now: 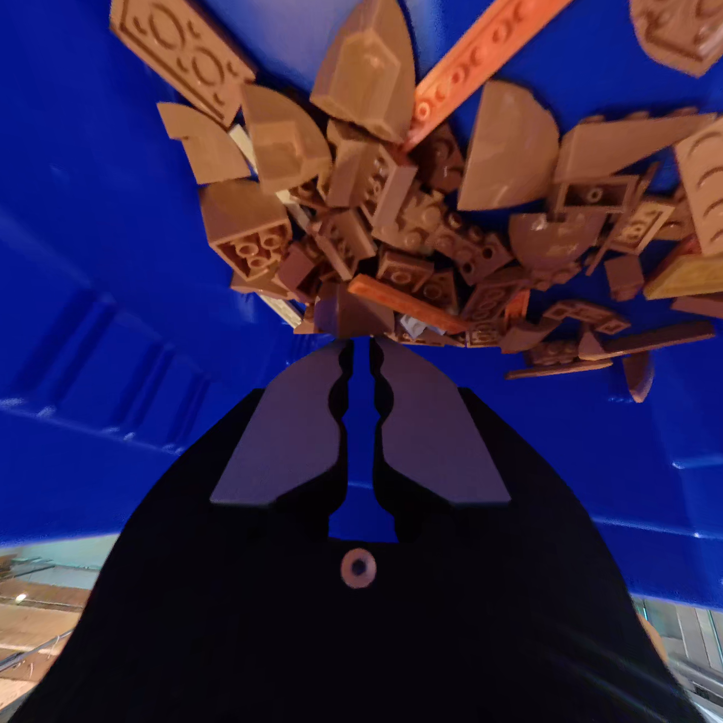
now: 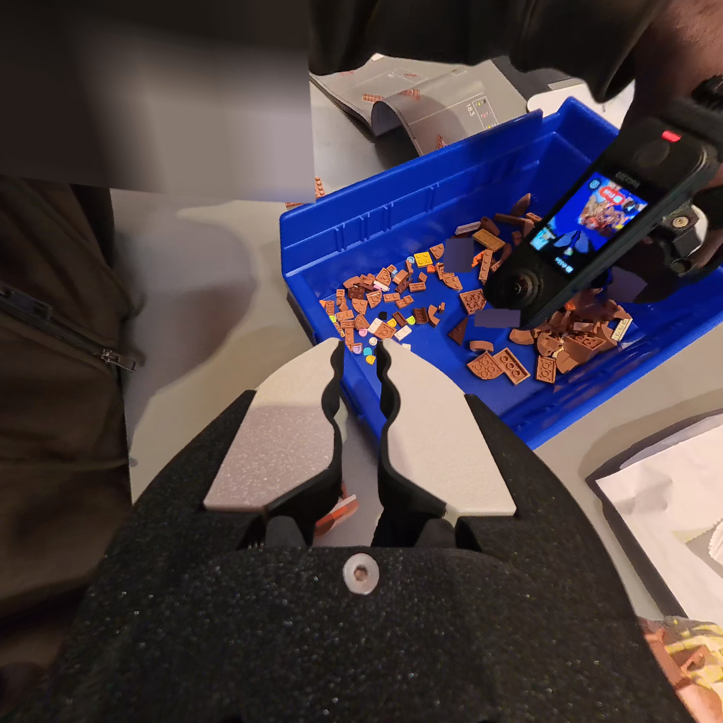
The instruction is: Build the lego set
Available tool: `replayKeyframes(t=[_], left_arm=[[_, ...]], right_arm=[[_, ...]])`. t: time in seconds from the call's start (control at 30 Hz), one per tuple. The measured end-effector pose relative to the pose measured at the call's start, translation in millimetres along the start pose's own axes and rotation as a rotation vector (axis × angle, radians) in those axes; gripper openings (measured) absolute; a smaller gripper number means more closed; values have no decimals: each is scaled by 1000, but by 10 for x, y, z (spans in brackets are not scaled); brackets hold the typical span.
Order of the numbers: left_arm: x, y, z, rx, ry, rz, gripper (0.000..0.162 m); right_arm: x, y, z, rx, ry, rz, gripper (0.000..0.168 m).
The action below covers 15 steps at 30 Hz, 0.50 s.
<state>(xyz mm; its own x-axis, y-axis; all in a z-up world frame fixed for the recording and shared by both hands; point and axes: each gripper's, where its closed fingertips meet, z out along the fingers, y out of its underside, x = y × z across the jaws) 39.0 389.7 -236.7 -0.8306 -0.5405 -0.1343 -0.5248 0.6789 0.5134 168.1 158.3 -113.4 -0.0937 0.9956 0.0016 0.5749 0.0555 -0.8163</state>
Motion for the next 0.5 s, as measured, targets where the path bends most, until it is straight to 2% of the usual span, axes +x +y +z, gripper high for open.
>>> replayKeyframes(t=[0.2, 0.3, 0.4, 0.5], left_arm=[[-122, -106, 47, 70, -73, -62, 0], [-215, -56, -35, 108, -116, -129, 4], [-195, 13, -156, 134, -88, -152, 8], [-69, 40, -164, 96, -14, -102, 10]], right_arm=[[-22, 5, -15, 6, -7, 5, 15], [-32, 7, 5, -1, -13, 4, 15], [-33, -2, 14, -5, -15, 2, 15], [-32, -15, 17, -6, -15, 0, 15]])
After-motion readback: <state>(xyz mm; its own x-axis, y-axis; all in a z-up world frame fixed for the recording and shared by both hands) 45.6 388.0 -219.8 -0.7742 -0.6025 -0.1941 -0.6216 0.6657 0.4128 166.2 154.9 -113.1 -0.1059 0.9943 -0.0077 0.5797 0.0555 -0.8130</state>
